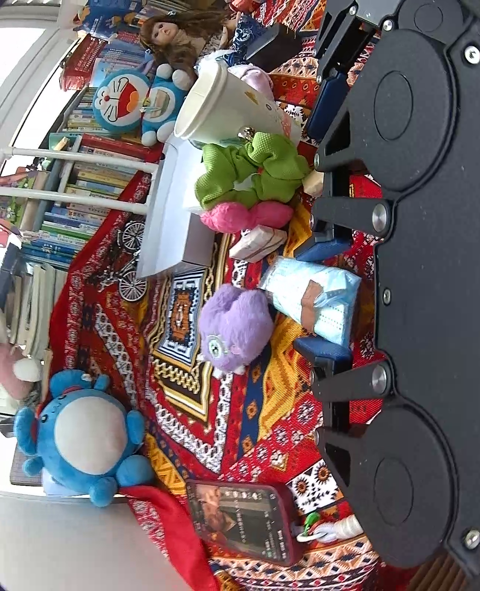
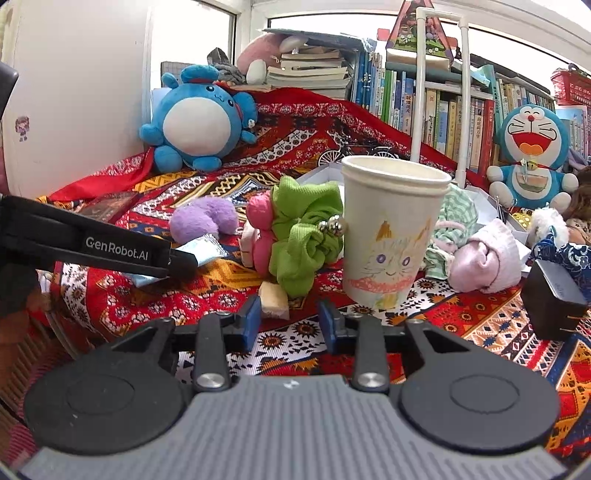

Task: Organize soft objects
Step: 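Lift the mask pack with the left tool while the right tool grasps the soap bar, then carry the mask pack and soap bar over the white box tray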

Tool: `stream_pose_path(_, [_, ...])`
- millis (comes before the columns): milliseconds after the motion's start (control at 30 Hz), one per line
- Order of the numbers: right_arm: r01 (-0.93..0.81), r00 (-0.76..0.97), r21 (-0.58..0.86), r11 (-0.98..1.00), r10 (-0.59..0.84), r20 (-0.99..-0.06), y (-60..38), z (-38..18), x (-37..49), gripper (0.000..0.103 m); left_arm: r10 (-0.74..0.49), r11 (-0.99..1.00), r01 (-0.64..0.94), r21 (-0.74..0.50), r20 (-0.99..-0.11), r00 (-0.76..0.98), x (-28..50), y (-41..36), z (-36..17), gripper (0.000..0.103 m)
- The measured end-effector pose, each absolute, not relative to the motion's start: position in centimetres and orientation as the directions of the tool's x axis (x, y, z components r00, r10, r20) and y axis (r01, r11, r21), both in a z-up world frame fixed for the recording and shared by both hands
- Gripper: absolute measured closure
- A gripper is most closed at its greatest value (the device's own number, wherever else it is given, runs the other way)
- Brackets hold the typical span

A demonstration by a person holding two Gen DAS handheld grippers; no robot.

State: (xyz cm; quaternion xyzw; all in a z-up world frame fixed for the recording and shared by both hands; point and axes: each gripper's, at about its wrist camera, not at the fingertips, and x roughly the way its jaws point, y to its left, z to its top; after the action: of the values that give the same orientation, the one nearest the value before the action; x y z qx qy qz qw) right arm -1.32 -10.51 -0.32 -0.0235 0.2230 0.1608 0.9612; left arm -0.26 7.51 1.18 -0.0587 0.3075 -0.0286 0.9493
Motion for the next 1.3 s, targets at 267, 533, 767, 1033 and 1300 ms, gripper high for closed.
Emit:
stream_pose_path(267, [-0.331,0.835,0.052,0.942,0.318,-0.45,-10.1,-0.5,-0.3,0.057,-0.068,0.993,-0.003,-0.116,-0.596,0.8,0.0,7.4,0.8,0.052])
stream_pose_path(533, [-0.342,0.83,0.036,0.939,0.32,-0.456,-9.7,-1.0,-0.3,0.067,-0.069,0.995,0.013,-0.098,-0.603,0.795,0.3,7.1,0.2,0.059])
stream_pose_path(767, [-0.387,0.821,0.009,0.922,0.349,-0.452,-9.2,-0.7,-0.7,0.079,-0.104,0.991,0.034,-0.13,-0.581,0.807,-0.2,6.9,0.9,0.064])
stream_pose_path(1033, [-0.42,0.829,0.025,0.907,0.395,-0.396,-9.9,1.2,-1.4,0.079,-0.114,0.989,0.042,-0.145,-0.534,0.838,-1.0,7.1,3.1,0.065])
stream_pose_path(1300, [-0.439,0.847,0.059,0.896,0.435,-0.306,-11.5,4.4,-1.1,0.079,-0.17,0.98,0.099,-0.171,-0.479,0.861,0.1,6.9,6.0,0.065])
